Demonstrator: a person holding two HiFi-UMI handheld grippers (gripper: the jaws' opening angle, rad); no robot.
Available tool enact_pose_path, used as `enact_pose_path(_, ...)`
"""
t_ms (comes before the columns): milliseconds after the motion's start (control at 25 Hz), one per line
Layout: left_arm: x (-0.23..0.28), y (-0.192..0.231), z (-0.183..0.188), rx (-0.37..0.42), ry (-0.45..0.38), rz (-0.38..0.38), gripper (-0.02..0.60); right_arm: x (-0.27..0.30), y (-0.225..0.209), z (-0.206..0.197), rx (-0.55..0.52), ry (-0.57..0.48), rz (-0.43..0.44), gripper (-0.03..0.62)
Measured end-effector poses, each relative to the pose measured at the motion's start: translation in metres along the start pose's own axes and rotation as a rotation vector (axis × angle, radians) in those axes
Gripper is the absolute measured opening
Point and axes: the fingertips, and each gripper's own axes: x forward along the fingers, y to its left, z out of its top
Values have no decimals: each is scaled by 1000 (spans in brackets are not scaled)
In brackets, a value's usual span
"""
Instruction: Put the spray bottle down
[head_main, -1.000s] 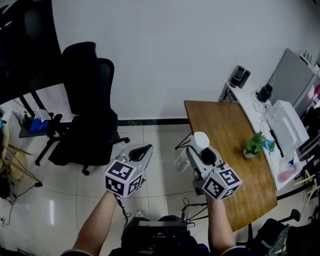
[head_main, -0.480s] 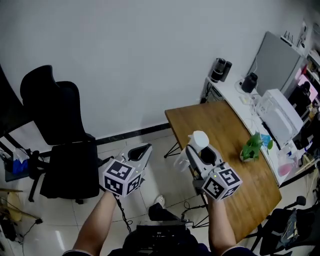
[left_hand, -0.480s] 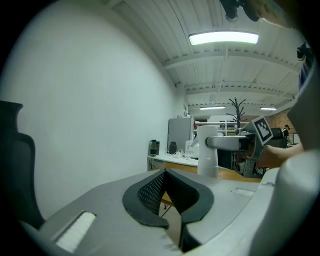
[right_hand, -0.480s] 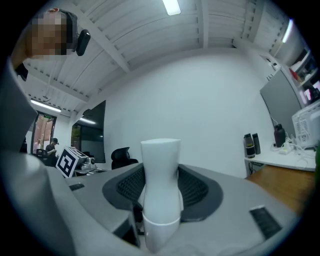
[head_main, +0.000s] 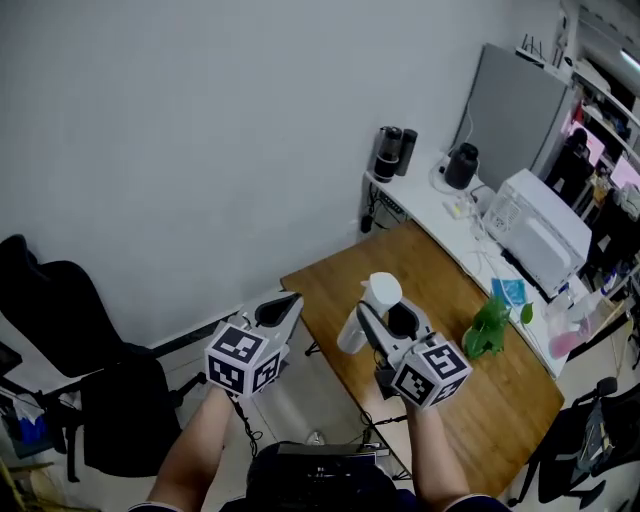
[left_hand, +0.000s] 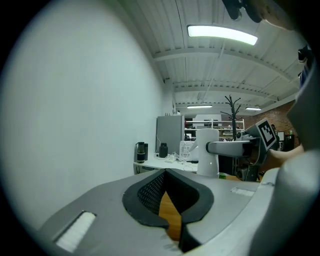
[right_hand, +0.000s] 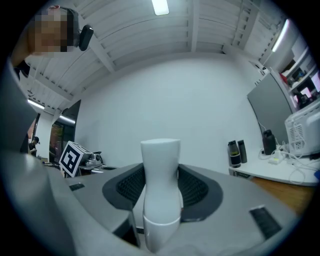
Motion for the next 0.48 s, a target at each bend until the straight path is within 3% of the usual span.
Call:
enact_pose_path(240,90,-4,11,22,15,-176,9,3,-68,5,-2,-6,-168,210)
enact_pose_path(480,179,-32,10,67,45,-442,9,-16,-135,-4,-2,-10,-451,210)
